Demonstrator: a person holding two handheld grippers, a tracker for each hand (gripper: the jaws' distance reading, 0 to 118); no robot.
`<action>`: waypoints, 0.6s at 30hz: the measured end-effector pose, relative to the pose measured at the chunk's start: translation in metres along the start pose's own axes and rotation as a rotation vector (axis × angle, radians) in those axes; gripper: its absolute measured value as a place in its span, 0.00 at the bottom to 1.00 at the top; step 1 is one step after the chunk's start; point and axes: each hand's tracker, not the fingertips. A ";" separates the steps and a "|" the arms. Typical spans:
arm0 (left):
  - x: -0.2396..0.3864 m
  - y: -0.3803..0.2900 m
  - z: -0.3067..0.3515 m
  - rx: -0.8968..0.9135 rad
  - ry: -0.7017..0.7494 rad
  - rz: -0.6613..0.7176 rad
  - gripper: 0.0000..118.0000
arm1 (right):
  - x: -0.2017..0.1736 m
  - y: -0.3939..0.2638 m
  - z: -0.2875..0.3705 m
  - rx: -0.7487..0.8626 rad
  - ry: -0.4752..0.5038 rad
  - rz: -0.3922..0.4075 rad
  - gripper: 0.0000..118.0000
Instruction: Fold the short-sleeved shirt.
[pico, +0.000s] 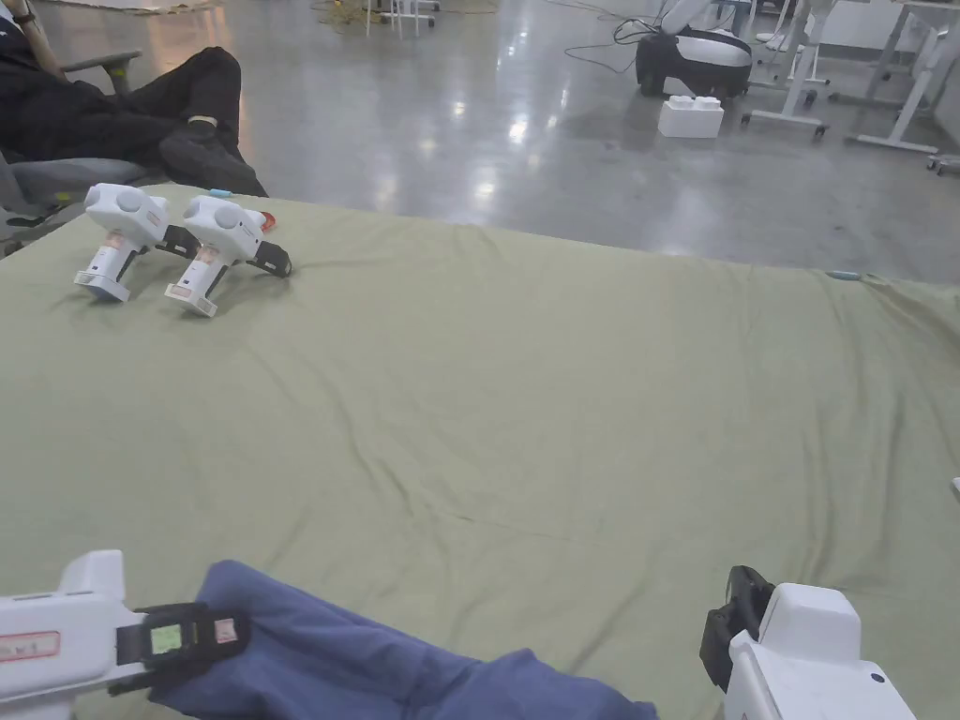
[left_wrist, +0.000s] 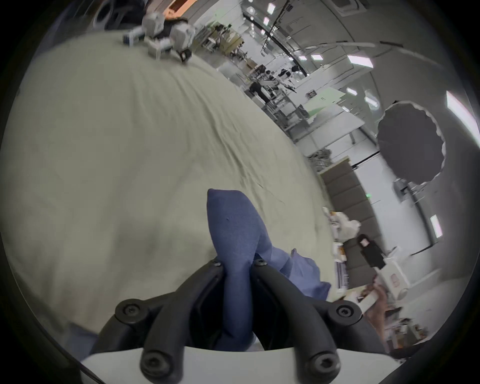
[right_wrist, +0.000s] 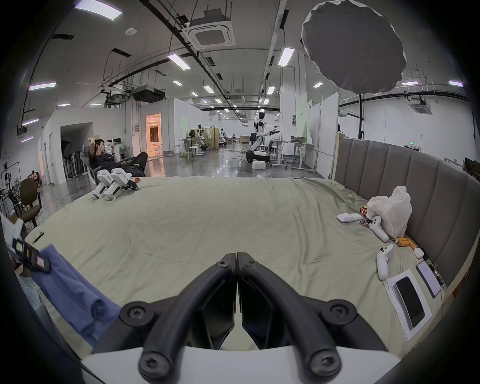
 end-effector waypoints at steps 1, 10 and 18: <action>0.012 0.004 0.013 0.004 0.070 -0.038 0.08 | 0.000 0.001 -0.001 0.003 0.001 0.000 0.00; 0.080 0.011 0.046 0.013 0.273 -0.180 0.09 | -0.002 0.000 -0.010 -0.005 0.020 -0.021 0.00; 0.157 -0.016 0.010 -0.064 0.215 -0.315 0.09 | -0.003 -0.003 -0.011 -0.019 0.029 -0.023 0.00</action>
